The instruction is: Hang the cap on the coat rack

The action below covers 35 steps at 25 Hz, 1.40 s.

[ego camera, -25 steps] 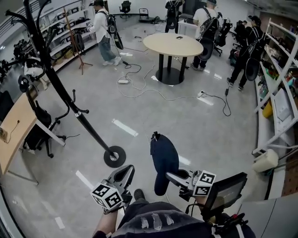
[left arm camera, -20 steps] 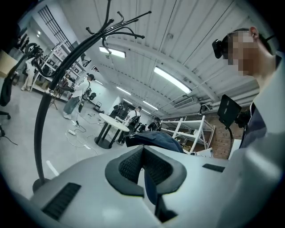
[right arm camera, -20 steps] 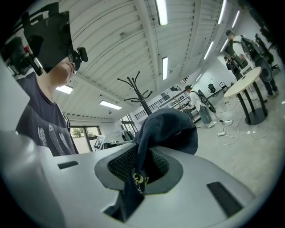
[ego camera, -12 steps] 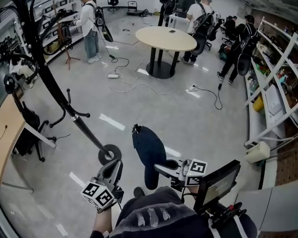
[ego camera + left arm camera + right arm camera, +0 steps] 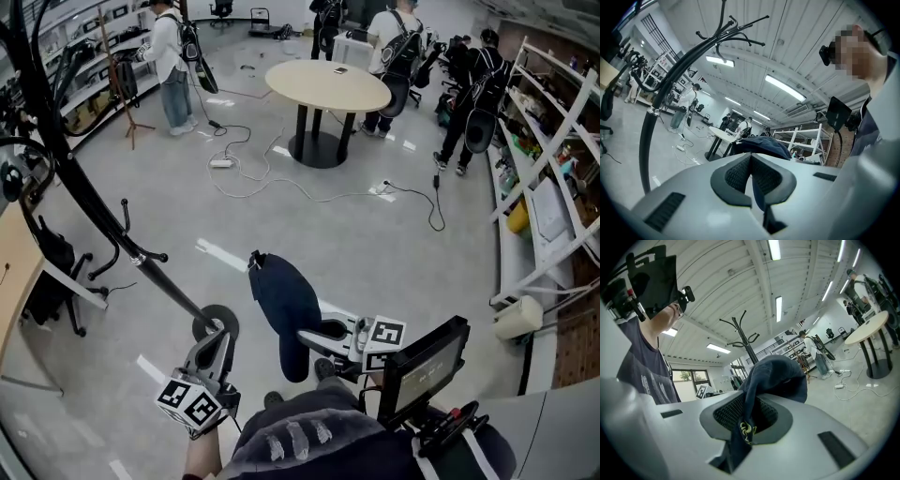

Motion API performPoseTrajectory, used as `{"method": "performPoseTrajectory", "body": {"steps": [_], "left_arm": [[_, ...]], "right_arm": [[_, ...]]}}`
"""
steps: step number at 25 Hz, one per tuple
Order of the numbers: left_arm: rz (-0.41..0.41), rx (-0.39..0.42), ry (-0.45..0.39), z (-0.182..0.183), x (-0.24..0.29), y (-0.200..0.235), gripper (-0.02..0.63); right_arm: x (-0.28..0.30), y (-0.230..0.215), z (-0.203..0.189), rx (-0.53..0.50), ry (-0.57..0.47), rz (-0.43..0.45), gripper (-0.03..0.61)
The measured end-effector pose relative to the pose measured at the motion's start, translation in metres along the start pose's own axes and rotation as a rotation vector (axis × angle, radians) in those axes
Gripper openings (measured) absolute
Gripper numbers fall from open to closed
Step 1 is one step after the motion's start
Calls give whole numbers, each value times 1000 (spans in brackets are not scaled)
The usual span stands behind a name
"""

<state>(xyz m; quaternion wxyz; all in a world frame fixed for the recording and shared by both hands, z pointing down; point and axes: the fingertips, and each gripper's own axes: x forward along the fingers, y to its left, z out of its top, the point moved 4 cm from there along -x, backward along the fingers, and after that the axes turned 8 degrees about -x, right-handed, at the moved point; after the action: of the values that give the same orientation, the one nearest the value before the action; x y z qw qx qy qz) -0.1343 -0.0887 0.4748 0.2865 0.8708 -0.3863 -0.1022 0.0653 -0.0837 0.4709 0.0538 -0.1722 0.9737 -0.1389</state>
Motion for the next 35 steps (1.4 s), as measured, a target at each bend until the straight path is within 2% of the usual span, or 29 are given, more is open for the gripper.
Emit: {"method": "performPoseTrajectory", "body": {"steps": [4,10,17,22,25,30,35], "left_arm": [[47,13,-17,-4,39,-9,8],[66,40,-35,0,121,-41,8],[188,56,-114,8,149,-41,8],[306,51,-185,14,126,-36,8],[341,61,-223,27,105,-26,8],[350,65,-274,41,51,2,8],[316,64,-311,58,-5,30,8]], "right_arm": [[-24,-36,4,9,-5,45,54],[-73,-97,33,14,-9,99,52],[-73,-150,45,13,45,234,52],[-42,-161,54,6,82,359,52],[-11,-160,66,-16,78,401,52],[48,-152,81,-63,49,383,52],[105,-134,108,-133,-14,339,52]]}}
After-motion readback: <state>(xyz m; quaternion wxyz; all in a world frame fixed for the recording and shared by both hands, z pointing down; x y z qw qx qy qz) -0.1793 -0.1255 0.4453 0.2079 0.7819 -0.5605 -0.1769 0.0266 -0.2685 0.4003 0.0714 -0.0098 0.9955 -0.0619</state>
